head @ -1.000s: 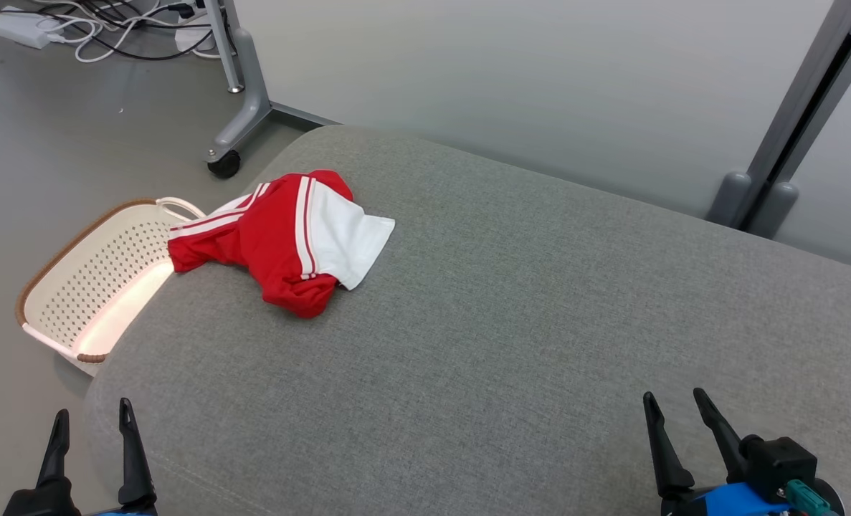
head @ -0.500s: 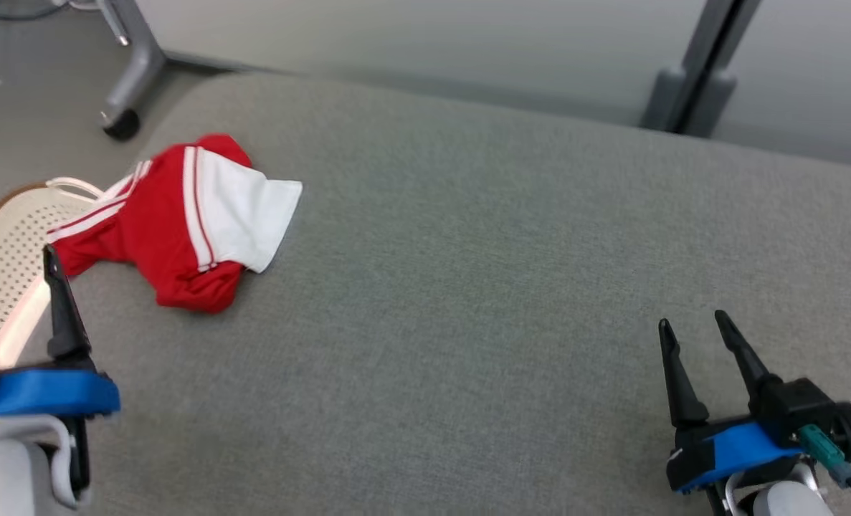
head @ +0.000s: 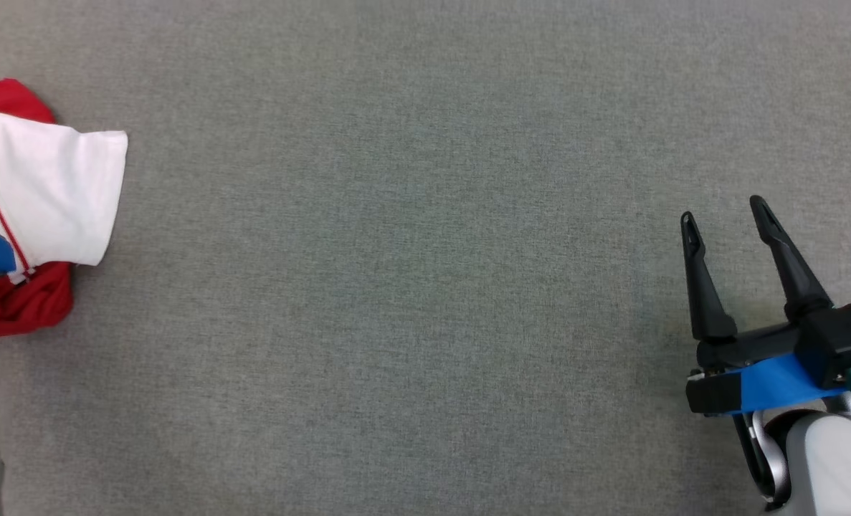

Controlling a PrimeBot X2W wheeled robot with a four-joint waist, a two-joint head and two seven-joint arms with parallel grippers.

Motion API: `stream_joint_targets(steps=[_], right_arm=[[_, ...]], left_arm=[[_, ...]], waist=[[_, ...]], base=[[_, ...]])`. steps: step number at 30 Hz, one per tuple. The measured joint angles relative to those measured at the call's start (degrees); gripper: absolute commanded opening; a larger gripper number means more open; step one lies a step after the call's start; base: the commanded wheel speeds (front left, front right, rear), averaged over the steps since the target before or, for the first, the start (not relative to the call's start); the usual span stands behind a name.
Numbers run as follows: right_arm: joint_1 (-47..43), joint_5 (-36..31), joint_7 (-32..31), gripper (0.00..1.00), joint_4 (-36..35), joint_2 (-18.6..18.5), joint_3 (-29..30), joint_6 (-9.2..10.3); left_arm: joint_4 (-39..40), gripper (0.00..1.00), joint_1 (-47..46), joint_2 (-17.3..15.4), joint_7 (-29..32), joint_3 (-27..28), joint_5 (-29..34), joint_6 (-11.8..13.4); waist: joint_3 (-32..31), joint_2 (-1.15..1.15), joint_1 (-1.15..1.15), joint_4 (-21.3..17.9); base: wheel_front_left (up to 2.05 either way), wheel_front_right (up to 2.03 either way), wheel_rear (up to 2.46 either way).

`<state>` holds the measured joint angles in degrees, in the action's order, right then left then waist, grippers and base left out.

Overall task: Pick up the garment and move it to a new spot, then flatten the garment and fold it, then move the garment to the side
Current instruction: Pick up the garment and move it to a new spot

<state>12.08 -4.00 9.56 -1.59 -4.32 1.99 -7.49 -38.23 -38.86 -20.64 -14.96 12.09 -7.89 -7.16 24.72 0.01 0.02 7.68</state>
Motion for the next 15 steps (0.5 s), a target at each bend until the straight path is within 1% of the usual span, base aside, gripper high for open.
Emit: stream_joint_targets(steps=[2,3,5,7,9,12,15], right_arm=[[0.03,-0.31,-0.64,1.00,-1.62,-0.13,0.22,0.00],[0.02,-0.33,-0.99,1.00,-2.29,-0.22,0.35,0.00],[0.02,-0.34,-1.33,1.00,-3.60,-0.51,0.52,0.00],[0.00,-0.38,-1.83,1.00,-4.70,-0.57,0.71,0.00],[-0.01,-0.38,-2.03,1.00,-5.53,-0.65,0.86,0.00],[-0.01,-0.38,-2.43,1.00,-6.19,-0.70,1.09,0.00],[0.01,-0.37,-2.52,1.00,-6.46,-0.71,1.05,0.00]], left_arm=[[-5.04,1.00,-2.63,-1.02,0.60,-0.82,-1.38,-0.26],[-7.70,1.00,-3.96,-1.52,2.47,-1.97,-2.30,-0.26],[-11.59,1.00,-5.54,-2.22,3.79,-4.15,-3.61,-0.29],[-15.71,1.00,-6.90,-2.78,6.95,-6.44,-5.32,-0.29],[-18.68,1.00,-7.45,-3.05,8.18,-8.18,-6.91,-0.29],[-23.21,1.00,-8.43,-2.99,12.71,-10.63,-9.91,-0.29],[-25.35,1.00,-9.39,-2.99,15.61,-12.36,-13.00,-0.29]], waist=[[1.20,0.00,0.00,-0.70],[1.71,0.00,0.00,-0.94],[2.66,0.00,-0.01,-1.30],[3.45,0.00,-0.01,-1.43],[4.13,0.00,-0.01,-1.47],[4.69,0.00,-0.01,-1.36],[4.89,-0.02,-0.03,-1.22]], base=[[0.00,0.00,0.00],[0.00,0.00,0.00],[0.00,0.00,0.00],[0.00,0.00,0.00],[0.00,0.00,0.00],[0.00,0.00,0.00],[0.00,0.00,0.00]])
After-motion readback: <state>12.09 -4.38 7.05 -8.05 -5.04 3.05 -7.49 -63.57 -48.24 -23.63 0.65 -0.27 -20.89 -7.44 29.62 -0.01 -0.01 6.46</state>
